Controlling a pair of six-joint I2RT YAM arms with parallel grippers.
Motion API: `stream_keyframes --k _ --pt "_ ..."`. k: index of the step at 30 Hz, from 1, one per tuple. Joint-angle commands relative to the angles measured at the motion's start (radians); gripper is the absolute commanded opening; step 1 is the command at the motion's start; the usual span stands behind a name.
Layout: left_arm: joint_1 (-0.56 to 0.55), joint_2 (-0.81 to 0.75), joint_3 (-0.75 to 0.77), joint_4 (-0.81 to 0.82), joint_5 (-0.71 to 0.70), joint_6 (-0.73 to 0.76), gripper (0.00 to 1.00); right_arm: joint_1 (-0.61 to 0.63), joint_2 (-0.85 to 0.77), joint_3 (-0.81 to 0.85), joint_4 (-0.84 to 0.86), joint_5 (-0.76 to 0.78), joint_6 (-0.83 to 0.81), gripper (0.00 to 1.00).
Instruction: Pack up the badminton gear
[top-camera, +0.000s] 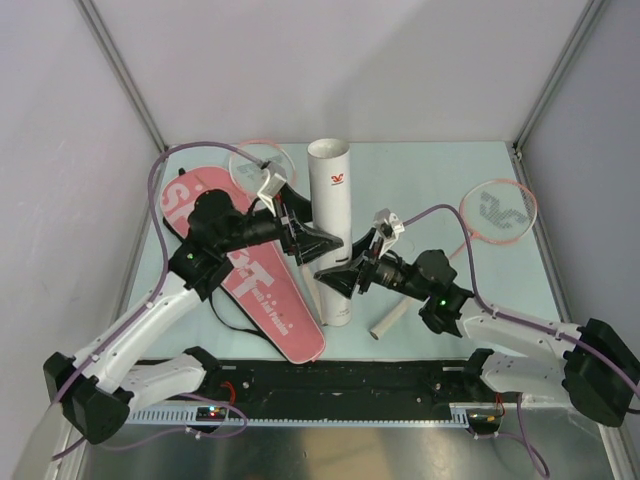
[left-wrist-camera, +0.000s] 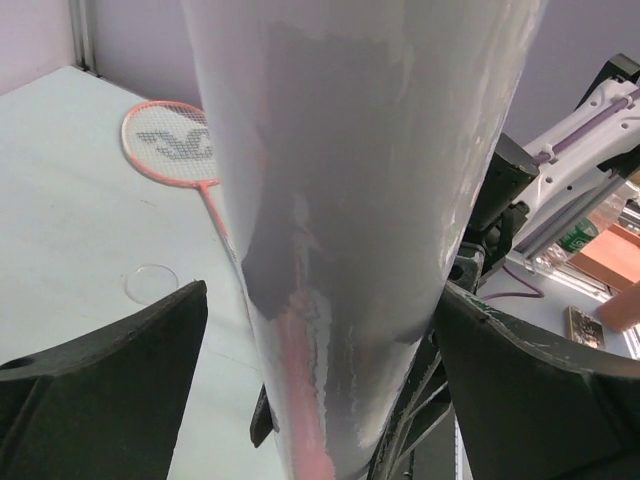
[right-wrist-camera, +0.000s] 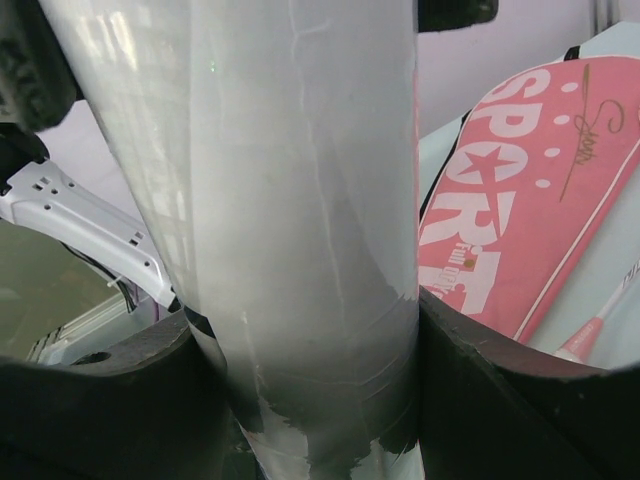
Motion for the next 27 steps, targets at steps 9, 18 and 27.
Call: stream_keyframes --k 9,18,27 --pt "-0.01 0.018 -0.103 0.342 0.003 -0.226 0.72 0.006 0.055 0.021 0.179 -0.016 0.012 0.56" --pt "-0.005 0.025 -0.124 0.345 -0.011 -0.236 0.56 0.0 0.027 0.02 -0.008 0.047 -0.044 0.78" --pt "0.057 0.021 -0.109 0.318 0.006 -0.252 0.48 0.0 -0.14 0.02 -0.309 0.143 -0.132 0.91"
